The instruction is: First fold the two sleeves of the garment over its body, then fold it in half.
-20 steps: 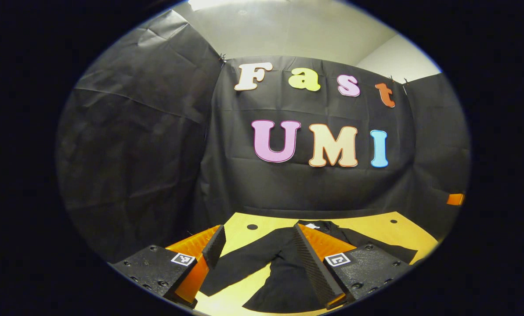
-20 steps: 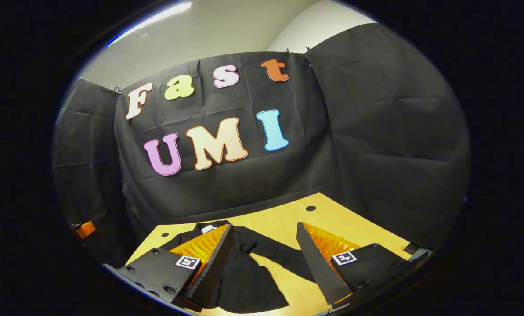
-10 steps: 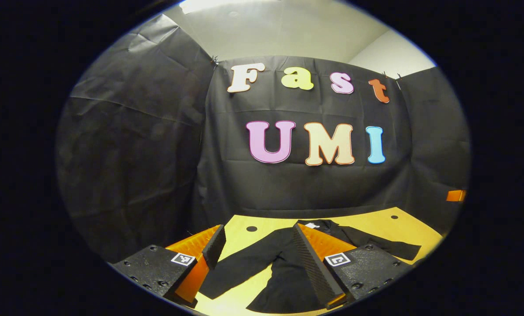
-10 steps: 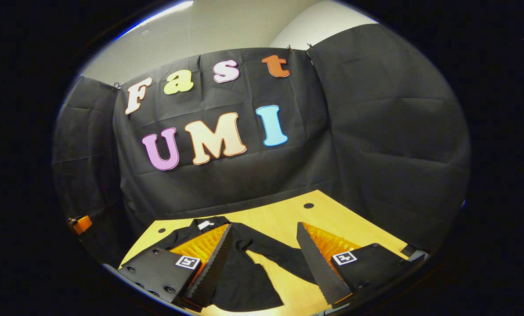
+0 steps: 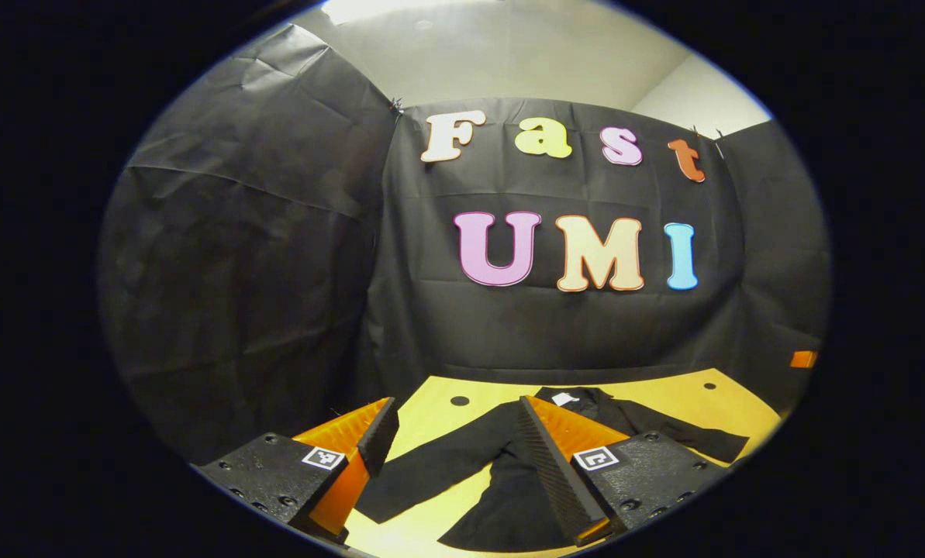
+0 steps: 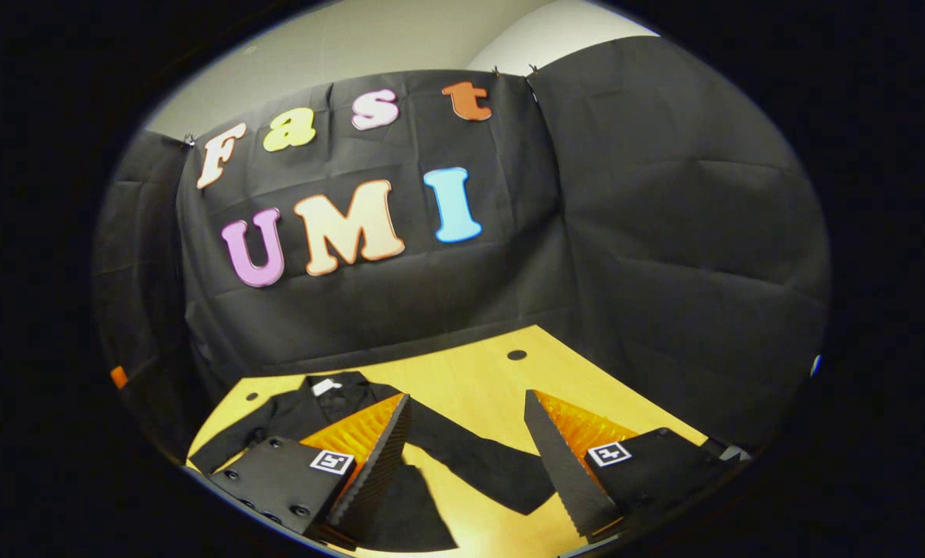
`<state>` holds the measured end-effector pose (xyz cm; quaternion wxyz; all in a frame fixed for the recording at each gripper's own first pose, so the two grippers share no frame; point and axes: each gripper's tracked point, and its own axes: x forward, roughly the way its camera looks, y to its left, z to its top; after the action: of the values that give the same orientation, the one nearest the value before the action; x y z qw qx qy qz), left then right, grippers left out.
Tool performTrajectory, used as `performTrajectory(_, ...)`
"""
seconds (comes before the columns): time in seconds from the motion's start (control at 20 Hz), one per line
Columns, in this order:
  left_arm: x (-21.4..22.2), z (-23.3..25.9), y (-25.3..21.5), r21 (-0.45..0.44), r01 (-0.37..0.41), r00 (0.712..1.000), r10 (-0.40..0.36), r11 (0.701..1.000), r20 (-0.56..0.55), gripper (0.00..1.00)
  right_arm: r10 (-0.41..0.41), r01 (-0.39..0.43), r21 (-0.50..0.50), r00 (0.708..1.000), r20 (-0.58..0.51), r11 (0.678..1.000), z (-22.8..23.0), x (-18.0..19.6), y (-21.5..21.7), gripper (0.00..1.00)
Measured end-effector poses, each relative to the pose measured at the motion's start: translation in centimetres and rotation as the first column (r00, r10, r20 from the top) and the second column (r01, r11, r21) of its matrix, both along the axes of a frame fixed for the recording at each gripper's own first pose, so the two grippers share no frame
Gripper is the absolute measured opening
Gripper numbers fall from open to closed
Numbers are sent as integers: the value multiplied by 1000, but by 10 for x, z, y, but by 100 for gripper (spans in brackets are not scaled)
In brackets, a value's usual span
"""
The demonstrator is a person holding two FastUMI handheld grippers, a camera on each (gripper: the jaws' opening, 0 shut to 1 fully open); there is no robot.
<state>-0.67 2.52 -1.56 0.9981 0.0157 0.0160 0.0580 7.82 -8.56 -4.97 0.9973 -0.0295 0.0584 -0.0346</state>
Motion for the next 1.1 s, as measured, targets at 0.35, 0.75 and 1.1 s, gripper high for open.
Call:
performTrajectory(0.35,-16,-15,8,29,-83,996,84,996,-39,88,-65,41,-100,966,-248,994,-109,54,-62,94)
performTrajectory(0.75,-32,-29,8,83,-137,986,143,987,-83,89,-70,41,-86,927,-368,995,-165,70,-82,95)
performTrajectory(1.1,-34,-34,9,88,-166,981,173,982,-89,89,-79,34,-105,886,-458,994,-198,83,-95,96)
